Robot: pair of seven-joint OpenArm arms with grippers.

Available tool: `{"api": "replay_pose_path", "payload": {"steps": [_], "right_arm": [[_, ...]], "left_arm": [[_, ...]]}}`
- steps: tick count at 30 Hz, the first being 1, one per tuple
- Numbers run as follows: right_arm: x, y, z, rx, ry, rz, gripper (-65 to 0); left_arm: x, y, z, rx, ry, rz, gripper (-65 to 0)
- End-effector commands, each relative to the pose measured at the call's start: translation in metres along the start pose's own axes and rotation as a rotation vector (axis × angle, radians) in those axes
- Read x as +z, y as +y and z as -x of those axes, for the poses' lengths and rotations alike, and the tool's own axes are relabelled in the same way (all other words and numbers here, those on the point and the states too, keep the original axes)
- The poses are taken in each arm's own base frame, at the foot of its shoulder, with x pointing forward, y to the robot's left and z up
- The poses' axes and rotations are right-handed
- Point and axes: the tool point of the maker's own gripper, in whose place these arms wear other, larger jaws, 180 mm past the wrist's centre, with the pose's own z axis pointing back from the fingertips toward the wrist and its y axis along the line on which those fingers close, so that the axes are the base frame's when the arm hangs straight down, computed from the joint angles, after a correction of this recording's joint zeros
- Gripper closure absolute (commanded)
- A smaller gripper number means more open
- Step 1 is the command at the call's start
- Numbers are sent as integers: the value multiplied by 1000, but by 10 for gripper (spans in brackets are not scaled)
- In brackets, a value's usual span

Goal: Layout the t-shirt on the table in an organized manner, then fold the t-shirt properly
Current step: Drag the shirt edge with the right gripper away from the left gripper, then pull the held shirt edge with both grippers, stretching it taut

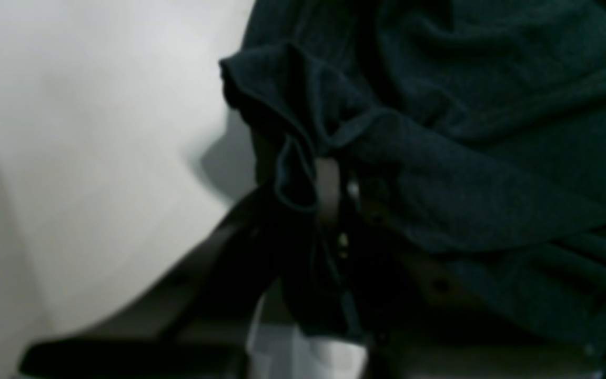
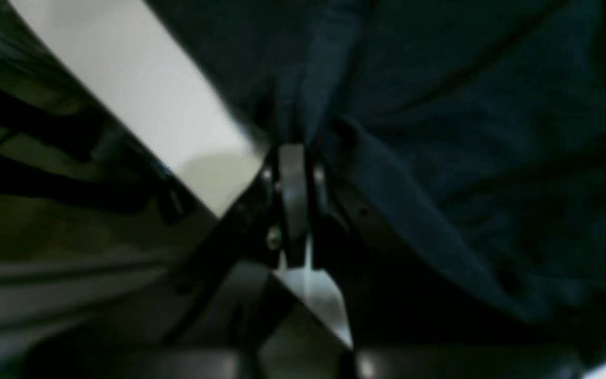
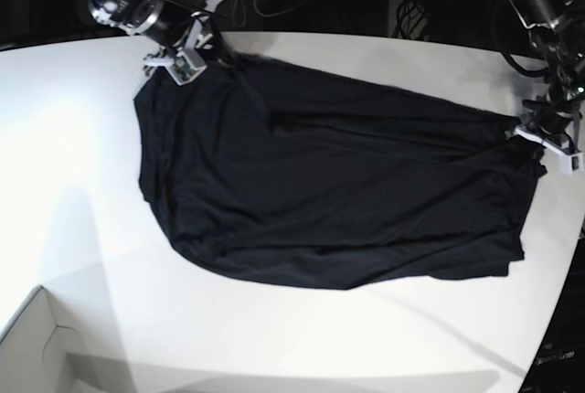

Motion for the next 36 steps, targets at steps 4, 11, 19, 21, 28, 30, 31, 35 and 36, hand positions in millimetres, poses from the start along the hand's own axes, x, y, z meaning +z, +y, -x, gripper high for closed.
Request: {"api": "replay_pose_path", "payload": {"steps": [4,11,19,21,28,30,31,35,36], "right_arm": [[3,-6,-13,24,-37,-2,0],[9,-24,-33,50,-83,48,0],[4,-44,-51,79,-110,85,0],[2,-50,-55,89,-98,93,0],[-5,-66,-49,116,25,118,-12],[-5,-70,-44,117,69,128,-70],[-4,-71,-42,121,85,131,-100],[5,-77,-48,121,68,160,-194],[11,-82,-47,111,63,182,-206]], "left_arm": [[3,7,-22,-16,-50,-11,0],[3,7,-22,-17,-49,-13,0],[3,7,-22,-17,-49,-13,0],[3,7,-22,-17,-49,-13,0],[3,7,-22,-17,-49,-13,0],[3,7,-22,-17,-49,-13,0],[3,7,-22,-17,-49,-13,0],[3,7,-22,-17,-51,-12,0],[3,7,-22,-16,-50,-11,0]]}}
